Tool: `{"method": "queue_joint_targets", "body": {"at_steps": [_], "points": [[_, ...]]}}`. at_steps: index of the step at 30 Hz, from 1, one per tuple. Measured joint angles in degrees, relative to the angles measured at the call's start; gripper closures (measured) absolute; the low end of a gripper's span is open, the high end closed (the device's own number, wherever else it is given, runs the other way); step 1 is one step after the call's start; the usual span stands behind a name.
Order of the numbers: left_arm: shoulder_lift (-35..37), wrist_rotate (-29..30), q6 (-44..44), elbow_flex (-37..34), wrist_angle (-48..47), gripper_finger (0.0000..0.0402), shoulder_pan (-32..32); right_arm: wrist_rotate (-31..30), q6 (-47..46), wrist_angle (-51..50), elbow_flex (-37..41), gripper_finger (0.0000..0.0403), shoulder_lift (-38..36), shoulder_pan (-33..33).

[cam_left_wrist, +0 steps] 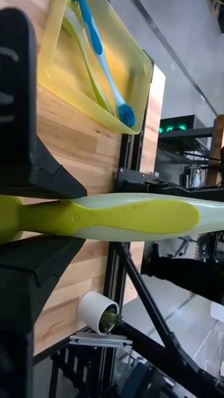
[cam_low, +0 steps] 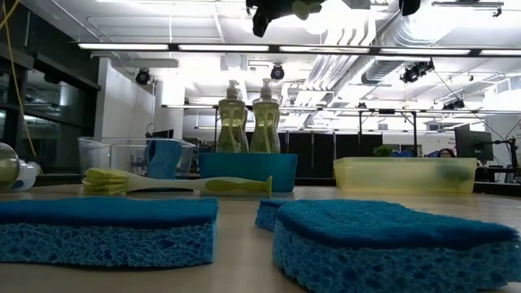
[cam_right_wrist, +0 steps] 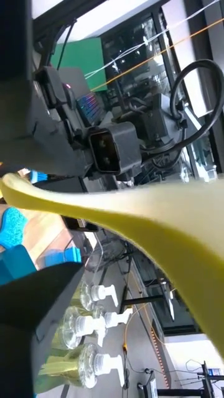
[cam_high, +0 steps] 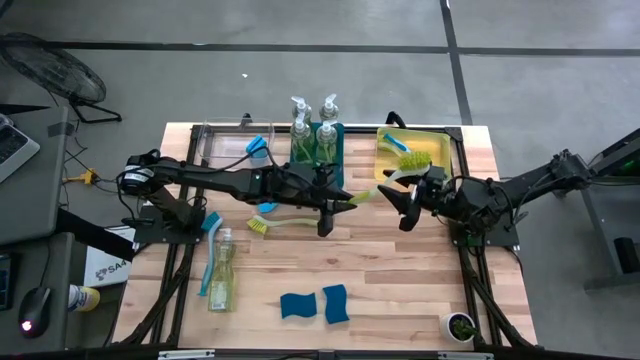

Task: Pick & Place Kitchen Sink Supplies
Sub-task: Put the green dish brush into the yellow bin

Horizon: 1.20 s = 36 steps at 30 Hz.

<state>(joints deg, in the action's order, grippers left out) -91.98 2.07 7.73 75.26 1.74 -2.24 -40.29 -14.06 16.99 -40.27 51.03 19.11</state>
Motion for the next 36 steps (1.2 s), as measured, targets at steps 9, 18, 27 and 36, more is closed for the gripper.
{"method": "queue_joint_targets", "body": {"at_steps": [9, 18, 27, 36], "points": [[-0.02, 0.73, 0.25, -0.04, 0.67, 0.0325, 0.02, -1.14, -0.41, -1.22, -0.02, 0.0314, 0.00, 0.00], [-0.07, 0.68, -0.11, -0.07, 0.71, 0.0325, 0.02, -0.99, -0.56, -1.11, -0.07, 0.0374, 0.00, 0.02], [-0.07, 0.85, -2.38, -0.04, -0.27, 0.0295, 0.04, -2.74, -0.38, -1.57, -0.13, 0.0374, -0.04, 0.02], [0.47, 2.68, -5.83, 0.09, -2.70, 0.0177, 0.04, -6.79, 0.63, -4.02, -0.13, 0.0374, -2.81, 0.02]]}}
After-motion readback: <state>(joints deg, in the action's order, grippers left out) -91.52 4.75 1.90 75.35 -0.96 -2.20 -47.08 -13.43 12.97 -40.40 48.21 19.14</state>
